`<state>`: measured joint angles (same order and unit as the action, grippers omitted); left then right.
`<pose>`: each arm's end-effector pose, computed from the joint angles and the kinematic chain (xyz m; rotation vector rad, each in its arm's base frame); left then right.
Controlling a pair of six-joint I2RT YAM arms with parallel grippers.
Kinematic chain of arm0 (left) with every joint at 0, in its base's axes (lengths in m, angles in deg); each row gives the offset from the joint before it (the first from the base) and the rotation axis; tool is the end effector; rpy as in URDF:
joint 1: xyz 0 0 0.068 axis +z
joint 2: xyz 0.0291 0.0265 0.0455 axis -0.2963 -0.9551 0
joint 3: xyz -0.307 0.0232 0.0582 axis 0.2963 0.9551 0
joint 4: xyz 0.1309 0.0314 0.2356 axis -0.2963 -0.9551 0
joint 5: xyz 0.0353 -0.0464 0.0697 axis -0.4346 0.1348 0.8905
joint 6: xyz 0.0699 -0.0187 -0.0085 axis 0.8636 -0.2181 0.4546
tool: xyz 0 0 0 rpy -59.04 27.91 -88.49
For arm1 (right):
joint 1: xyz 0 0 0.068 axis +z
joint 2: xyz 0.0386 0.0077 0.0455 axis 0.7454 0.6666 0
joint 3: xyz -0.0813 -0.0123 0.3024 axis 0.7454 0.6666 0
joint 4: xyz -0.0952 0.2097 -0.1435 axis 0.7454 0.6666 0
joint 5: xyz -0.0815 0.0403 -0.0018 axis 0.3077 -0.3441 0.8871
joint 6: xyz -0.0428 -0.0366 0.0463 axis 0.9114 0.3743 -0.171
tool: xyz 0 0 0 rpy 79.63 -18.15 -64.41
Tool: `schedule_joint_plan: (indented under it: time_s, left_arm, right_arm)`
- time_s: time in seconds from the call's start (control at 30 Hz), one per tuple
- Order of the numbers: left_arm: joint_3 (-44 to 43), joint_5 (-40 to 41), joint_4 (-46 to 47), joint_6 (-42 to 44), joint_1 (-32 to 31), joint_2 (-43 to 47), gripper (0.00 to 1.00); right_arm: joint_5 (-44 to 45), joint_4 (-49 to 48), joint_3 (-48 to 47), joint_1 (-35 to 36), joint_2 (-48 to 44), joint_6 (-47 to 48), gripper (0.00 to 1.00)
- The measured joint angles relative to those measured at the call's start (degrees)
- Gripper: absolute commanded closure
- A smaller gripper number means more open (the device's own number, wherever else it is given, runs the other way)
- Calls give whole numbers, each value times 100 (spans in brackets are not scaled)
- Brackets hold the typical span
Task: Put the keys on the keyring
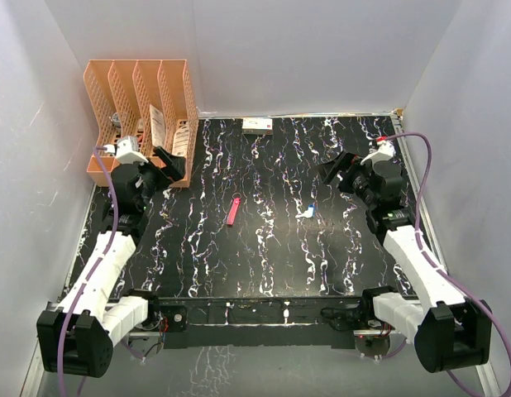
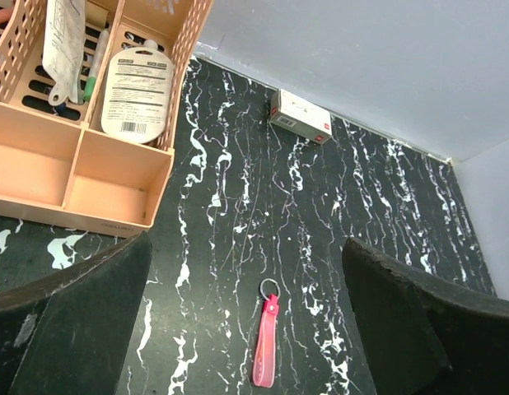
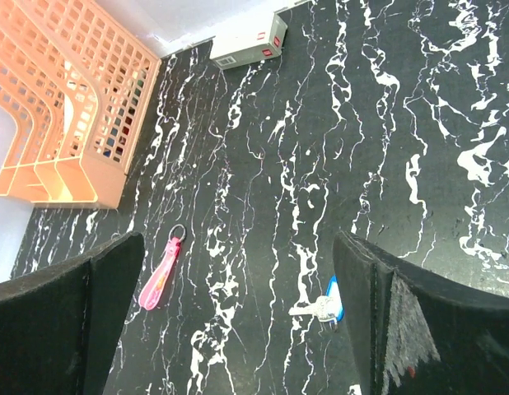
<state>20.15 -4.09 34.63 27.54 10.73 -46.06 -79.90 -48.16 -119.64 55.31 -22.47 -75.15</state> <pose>0.2482 -0.0297 0.3485 -0.3135 1.6434 -0.4951 0.2483 0.0434 0.3146 0.2277 1.8996 0.6249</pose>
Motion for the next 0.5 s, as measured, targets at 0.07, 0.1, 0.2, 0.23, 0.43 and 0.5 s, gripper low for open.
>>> schedule_joint_plan:
  time_s: [0.07, 0.1, 0.2, 0.23, 0.43, 0.5]
  left_arm:
    - [59, -26, 48, -79, 0, 92, 1]
    - [90, -35, 59, -111, 0, 136, 1]
    - [125, -15, 26, -264, 0, 232, 1]
    - [125, -11, 15, -284, 0, 236, 1]
    - [212, -46, 20, -348, 0, 267, 1]
    - [219, -81, 4, -367, 0, 251, 1]
  right_arm:
    - [68, -28, 70, 0, -175, -61, 2]
    - [74, -24, 76, 0, -243, -61, 2]
    - [4, -55, 76, 0, -326, -42, 2]
    - [-33, -57, 76, 0, -321, -31, 2]
    - [-232, 74, 72, 0, -162, 133, 2]
    - [-271, 129, 72, 0, -87, 214, 2]
